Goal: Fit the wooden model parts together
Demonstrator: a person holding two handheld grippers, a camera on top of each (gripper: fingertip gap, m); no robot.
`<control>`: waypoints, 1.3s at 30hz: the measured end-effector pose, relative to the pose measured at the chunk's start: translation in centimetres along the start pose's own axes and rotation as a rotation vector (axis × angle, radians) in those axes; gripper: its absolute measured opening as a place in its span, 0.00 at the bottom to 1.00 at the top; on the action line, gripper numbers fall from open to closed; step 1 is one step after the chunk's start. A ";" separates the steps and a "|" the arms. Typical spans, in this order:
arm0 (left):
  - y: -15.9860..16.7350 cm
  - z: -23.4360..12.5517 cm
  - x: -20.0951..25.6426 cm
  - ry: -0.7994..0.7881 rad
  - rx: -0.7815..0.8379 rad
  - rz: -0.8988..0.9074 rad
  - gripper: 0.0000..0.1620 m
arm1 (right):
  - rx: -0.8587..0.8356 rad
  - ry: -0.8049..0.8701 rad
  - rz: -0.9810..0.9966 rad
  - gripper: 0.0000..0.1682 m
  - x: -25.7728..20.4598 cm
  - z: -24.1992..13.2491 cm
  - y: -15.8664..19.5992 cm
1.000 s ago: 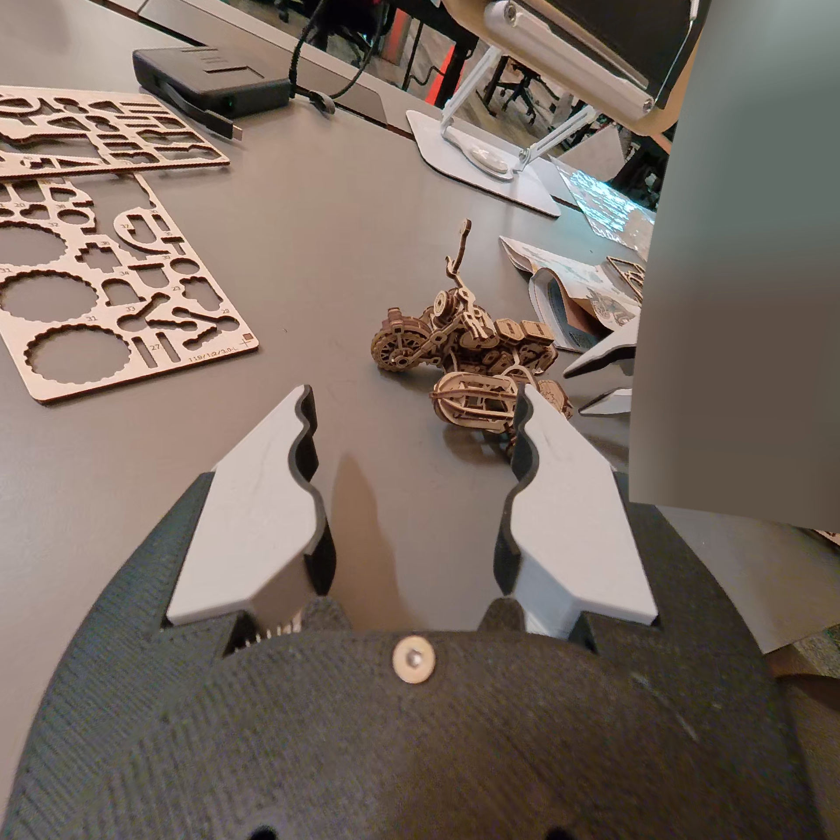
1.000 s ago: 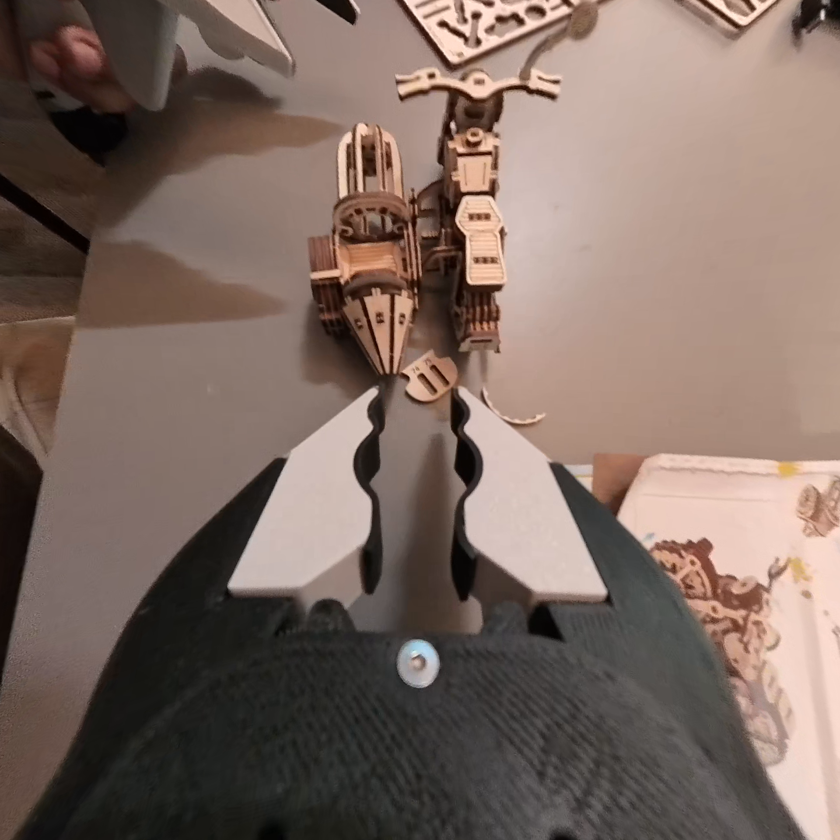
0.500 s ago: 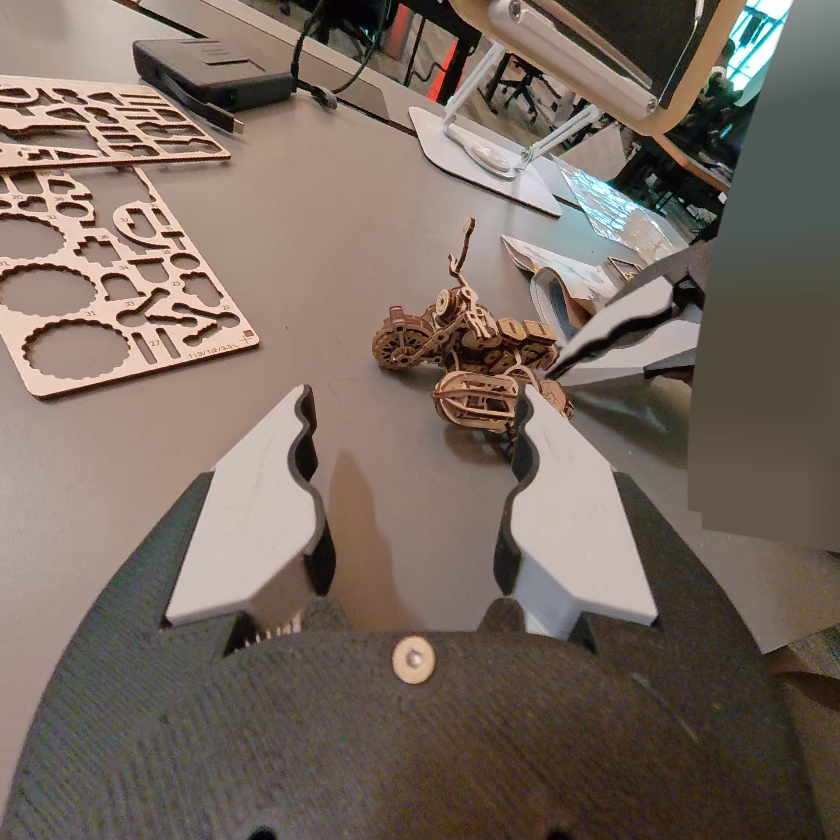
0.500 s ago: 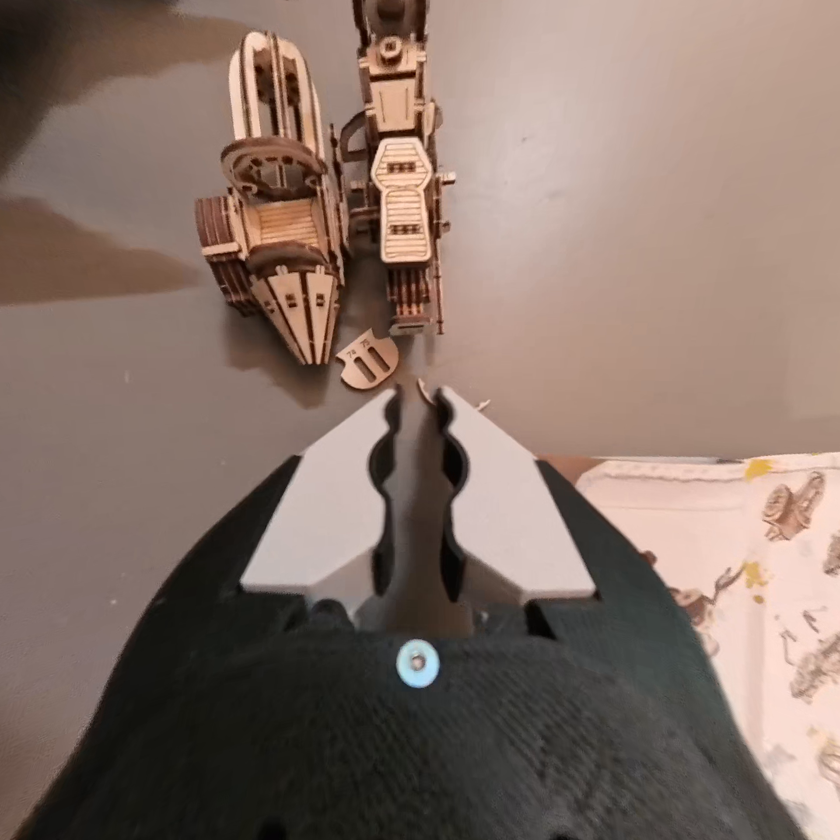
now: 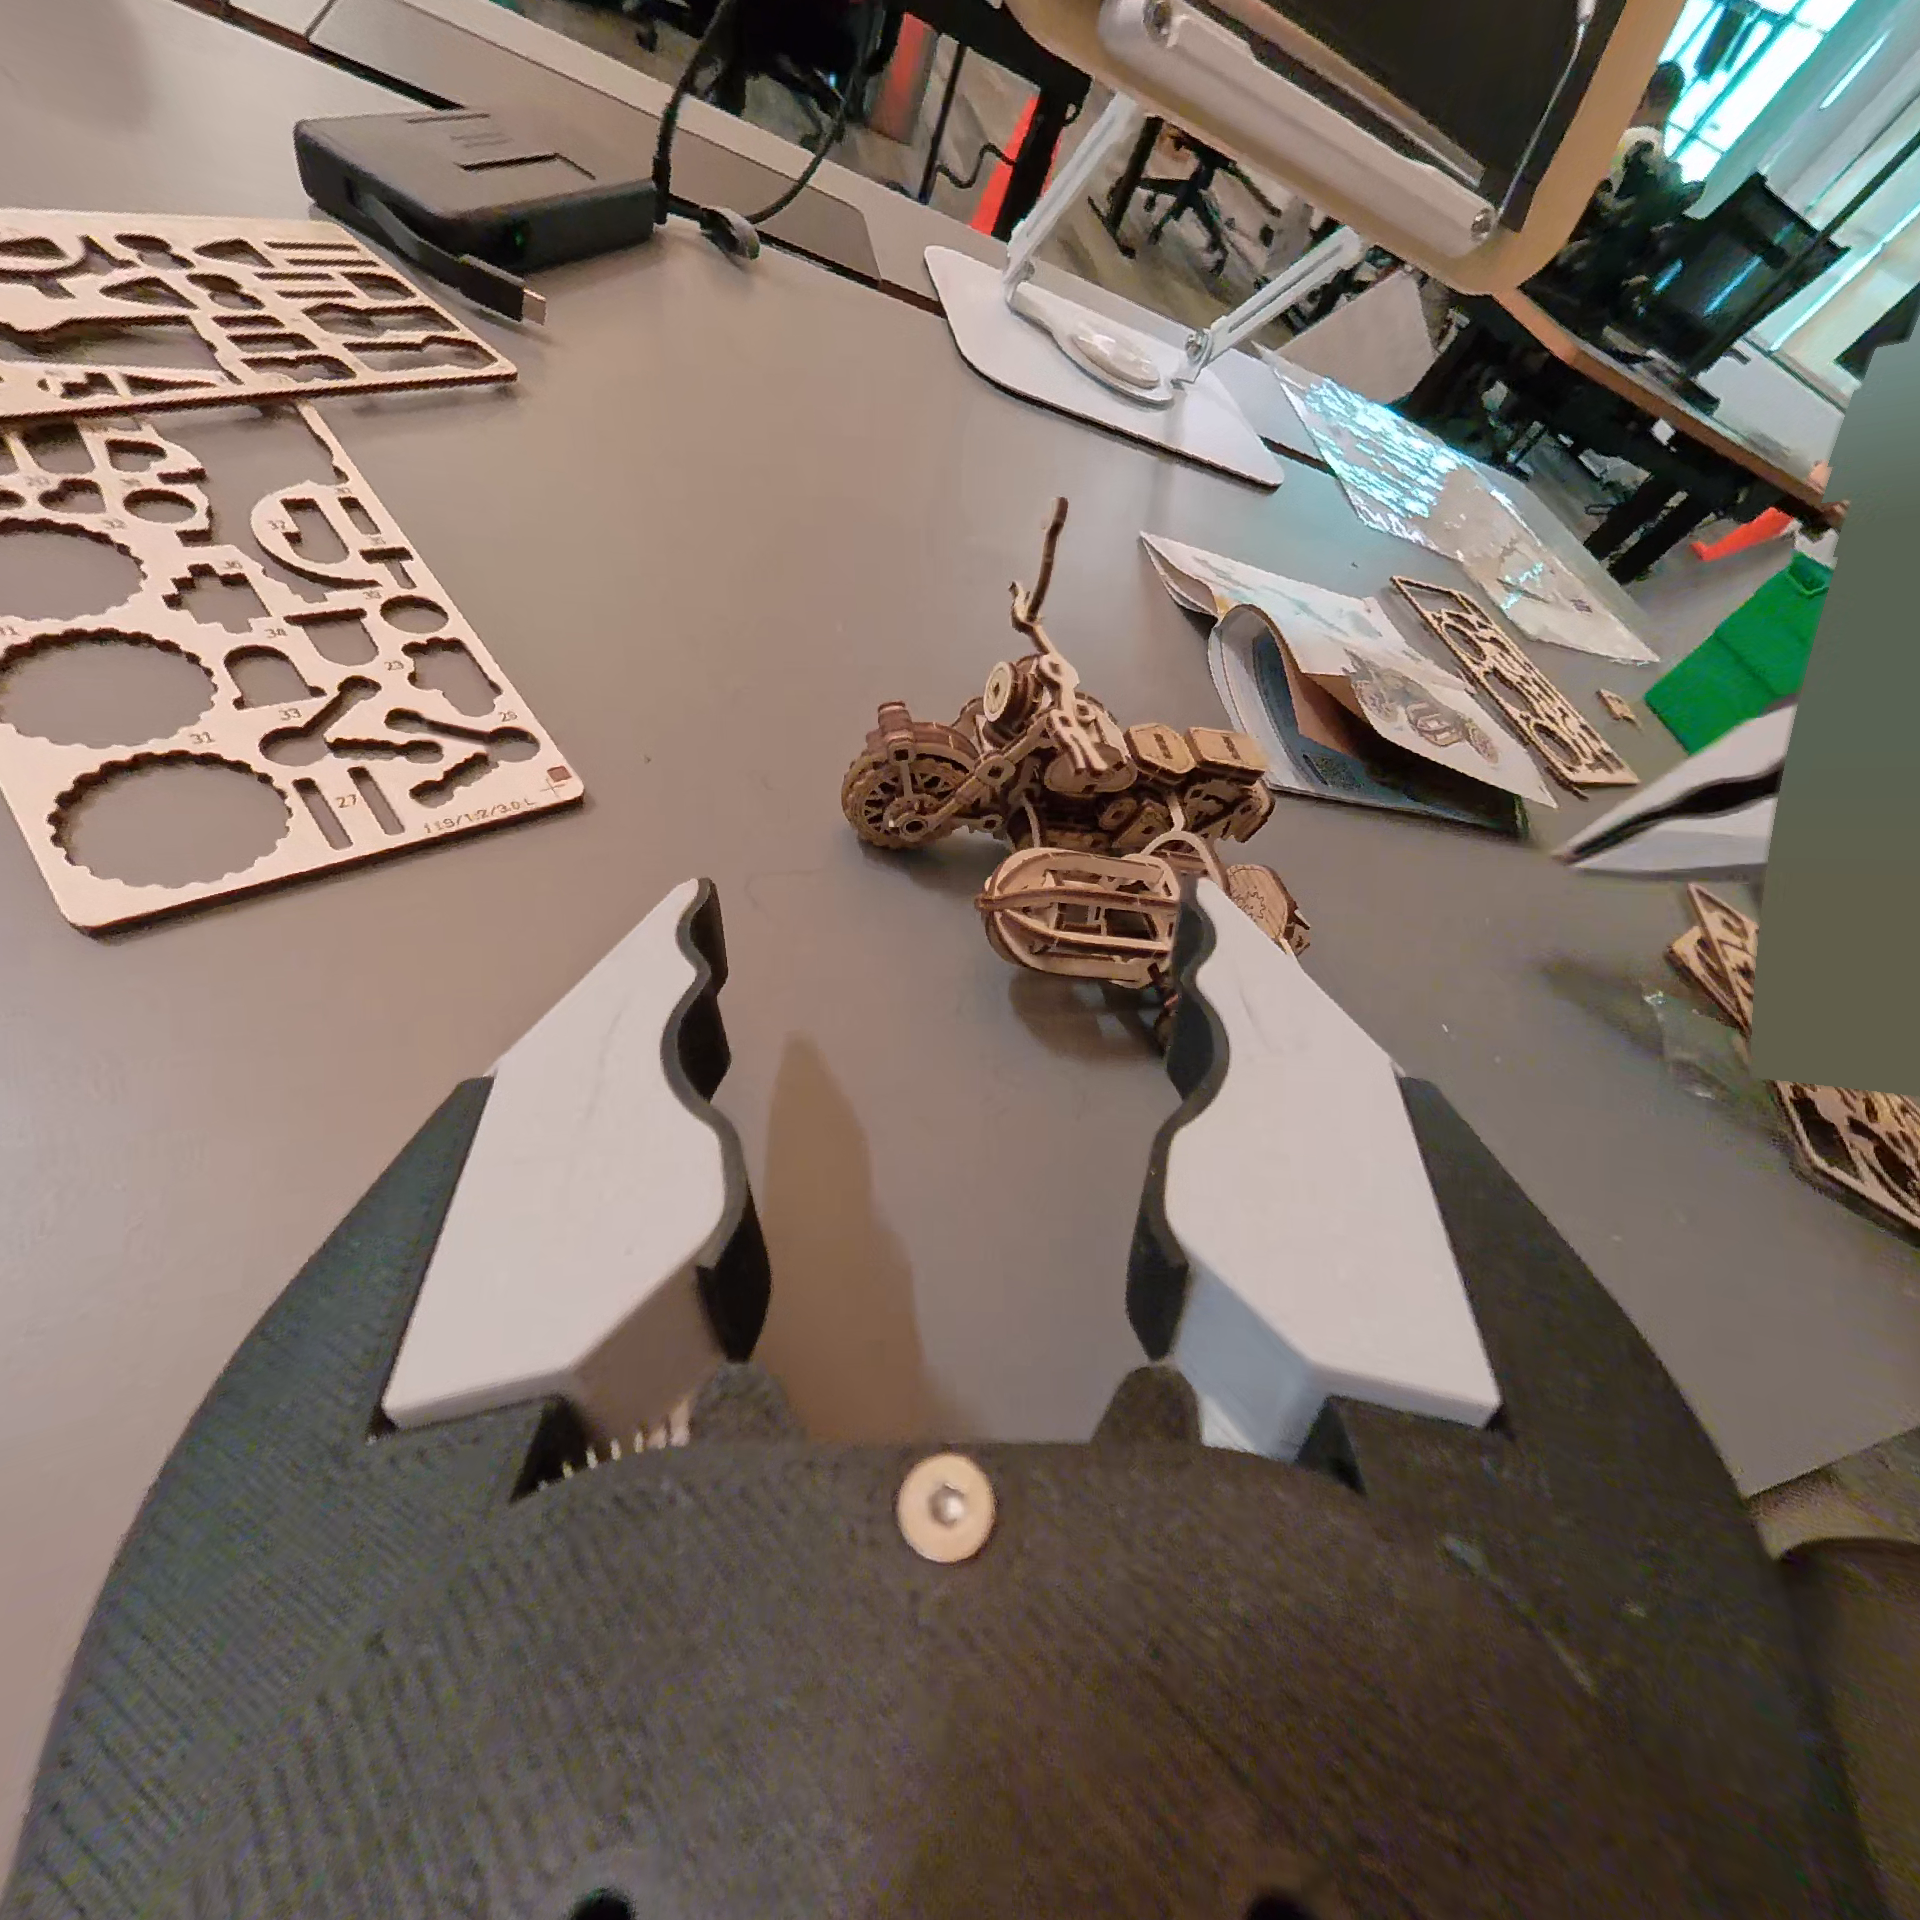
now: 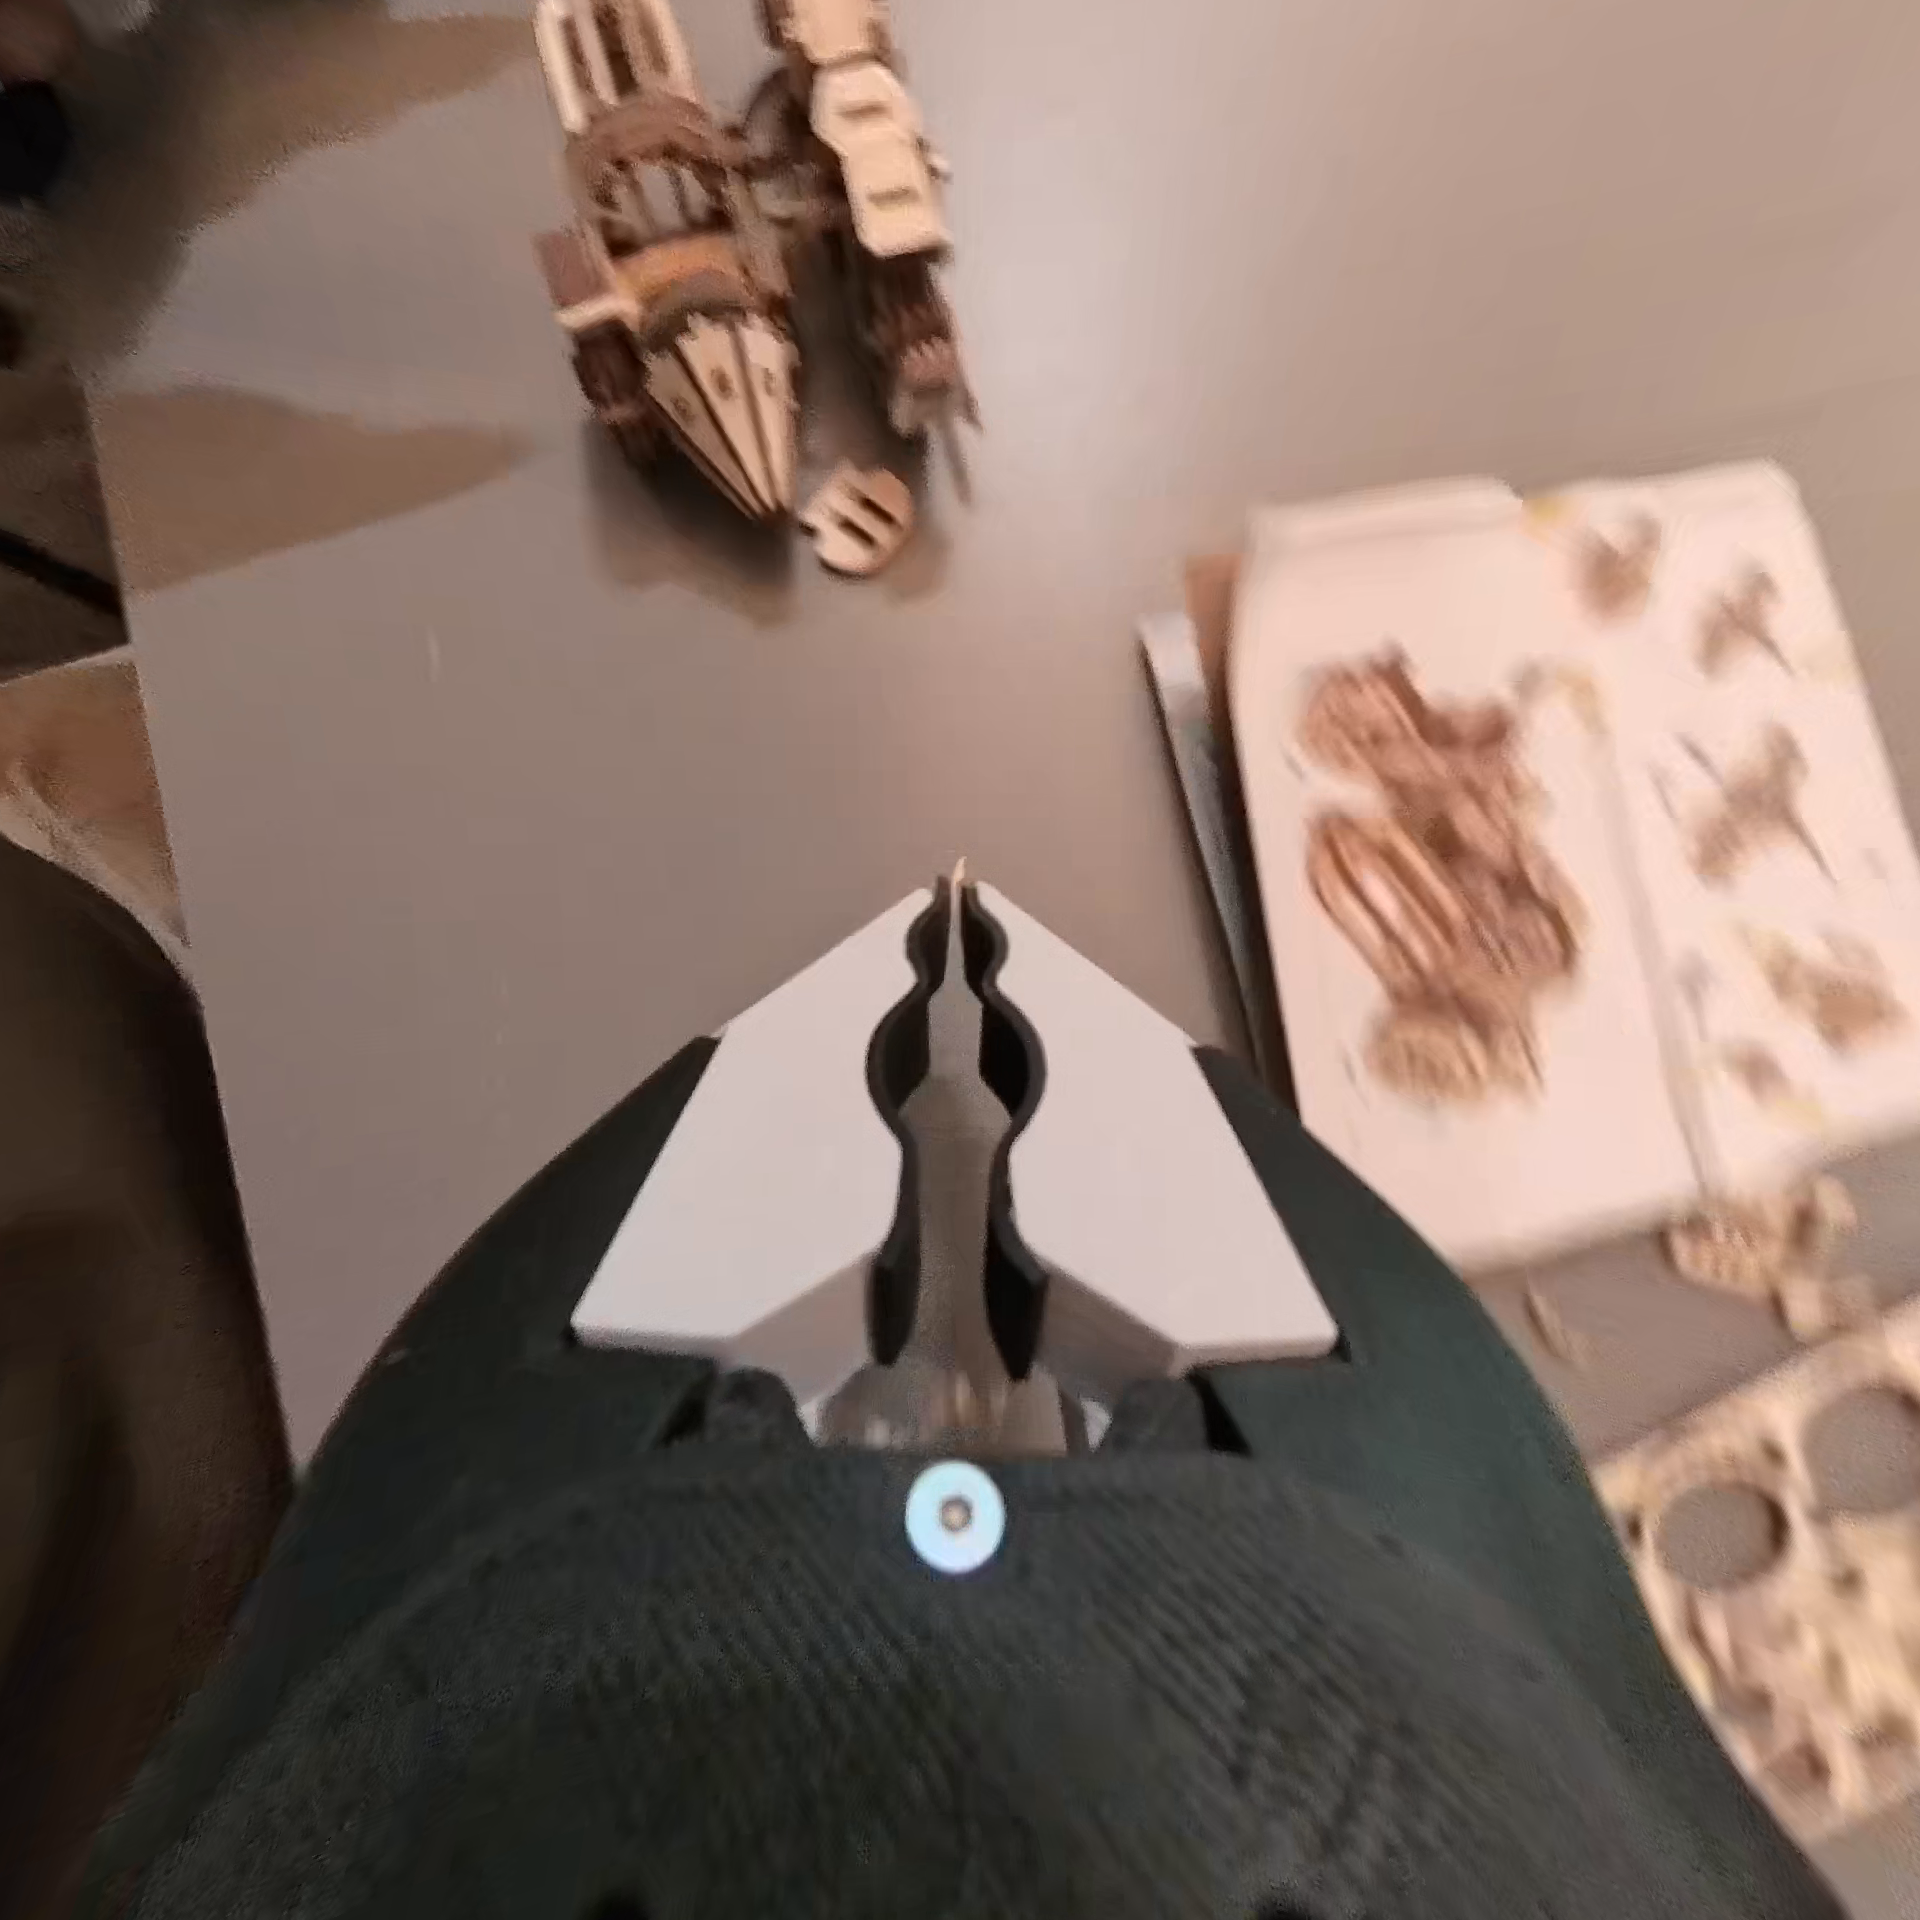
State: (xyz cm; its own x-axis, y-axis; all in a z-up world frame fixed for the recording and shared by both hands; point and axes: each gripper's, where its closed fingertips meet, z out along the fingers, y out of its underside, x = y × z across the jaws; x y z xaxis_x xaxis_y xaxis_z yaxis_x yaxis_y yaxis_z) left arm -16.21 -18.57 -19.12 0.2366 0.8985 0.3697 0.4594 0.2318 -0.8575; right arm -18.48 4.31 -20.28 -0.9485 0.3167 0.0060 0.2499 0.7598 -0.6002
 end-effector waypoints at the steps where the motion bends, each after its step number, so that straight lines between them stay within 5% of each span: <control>1: 0.1 0.0 0.2 0.003 -0.004 0.005 0.53 | -0.003 0.054 0.046 0.00 0.8 -1.8 1.3; 6: 0.6 0.2 1.3 0.047 -0.045 -0.024 0.52 | -0.057 0.356 0.270 0.00 4.2 -10.9 10.0; 10: -0.1 -0.1 2.2 0.059 -0.013 -0.028 0.51 | -0.051 0.472 0.384 0.00 5.2 -14.6 14.6; 14: 0.1 0.1 2.6 0.038 -0.027 0.009 0.49 | -0.002 0.446 0.407 0.02 5.1 -14.0 15.6; 17: -0.2 0.2 2.6 0.023 -0.013 0.000 0.48 | -0.002 0.466 0.394 0.22 5.4 -14.2 16.1; 23: -1.6 -0.8 3.0 0.035 0.075 -0.136 0.46 | 0.257 0.431 0.302 0.18 3.0 -17.0 12.4; 26: -1.4 0.1 4.2 0.081 0.057 -0.117 0.44 | 0.361 0.261 0.264 0.19 -0.3 -13.9 9.1; 33: -2.3 1.5 9.5 0.310 0.066 -0.034 0.47 | 0.220 0.108 -0.161 0.23 -2.3 -1.4 1.1; 39: -2.3 1.9 7.3 0.265 0.052 0.017 0.46 | 0.211 -0.130 -0.165 0.23 -3.3 5.7 -5.6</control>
State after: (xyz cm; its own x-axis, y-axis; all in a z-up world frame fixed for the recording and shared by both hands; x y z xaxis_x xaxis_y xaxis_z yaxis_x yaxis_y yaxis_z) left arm -17.11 -11.81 -15.12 0.4626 0.7753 0.4300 0.4102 0.2429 -0.8791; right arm -17.90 -4.23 -21.45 -0.9934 0.1125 0.0232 0.0567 0.6556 -0.7530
